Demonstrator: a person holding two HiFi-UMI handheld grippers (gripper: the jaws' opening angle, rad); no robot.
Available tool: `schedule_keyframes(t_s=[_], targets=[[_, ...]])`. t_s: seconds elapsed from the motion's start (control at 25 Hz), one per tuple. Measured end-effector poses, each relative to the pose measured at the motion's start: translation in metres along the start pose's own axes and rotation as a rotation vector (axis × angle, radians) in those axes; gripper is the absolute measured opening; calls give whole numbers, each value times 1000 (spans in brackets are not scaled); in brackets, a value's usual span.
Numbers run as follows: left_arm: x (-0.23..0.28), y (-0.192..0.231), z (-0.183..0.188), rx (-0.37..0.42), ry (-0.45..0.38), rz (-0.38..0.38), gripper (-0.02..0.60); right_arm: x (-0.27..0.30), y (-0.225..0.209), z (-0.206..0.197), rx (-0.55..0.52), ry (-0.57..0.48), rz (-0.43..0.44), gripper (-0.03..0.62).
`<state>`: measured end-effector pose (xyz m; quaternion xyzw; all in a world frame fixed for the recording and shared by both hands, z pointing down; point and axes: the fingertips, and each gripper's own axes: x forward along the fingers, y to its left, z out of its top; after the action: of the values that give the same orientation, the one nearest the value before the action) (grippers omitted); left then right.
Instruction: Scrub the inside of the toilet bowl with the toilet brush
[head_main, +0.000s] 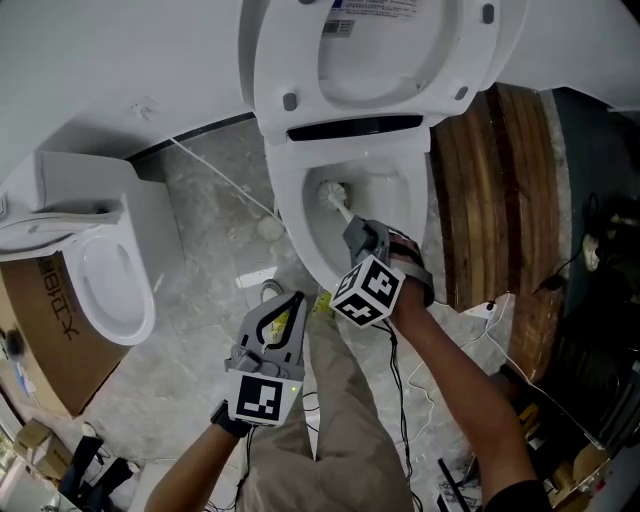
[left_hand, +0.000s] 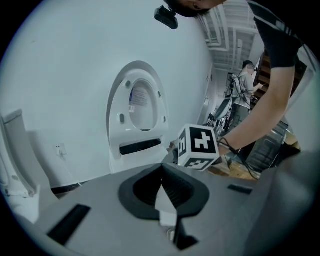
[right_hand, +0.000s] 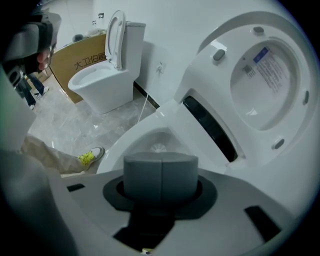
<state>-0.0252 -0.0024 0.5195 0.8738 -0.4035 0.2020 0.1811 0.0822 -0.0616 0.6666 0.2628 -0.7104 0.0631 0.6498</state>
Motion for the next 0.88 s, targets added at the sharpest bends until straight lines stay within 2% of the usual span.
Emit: schedule_keyframes(t_s=[0.16,0.32,0.48,0.88], targets=[[2,-1,-2,-3,1,-4,10,9,-6,-15,-21,5,23,149],[3,-2,-7,-9,6,-7,10,26,-8,-11,-101,-40,45,149],[2,-2,-16,-22,32,-3,10,41,-20,1,-190,-53,12,149],[3,1,-19,-27,43,15,11,56,-57,-15,-221,10,-22,156]])
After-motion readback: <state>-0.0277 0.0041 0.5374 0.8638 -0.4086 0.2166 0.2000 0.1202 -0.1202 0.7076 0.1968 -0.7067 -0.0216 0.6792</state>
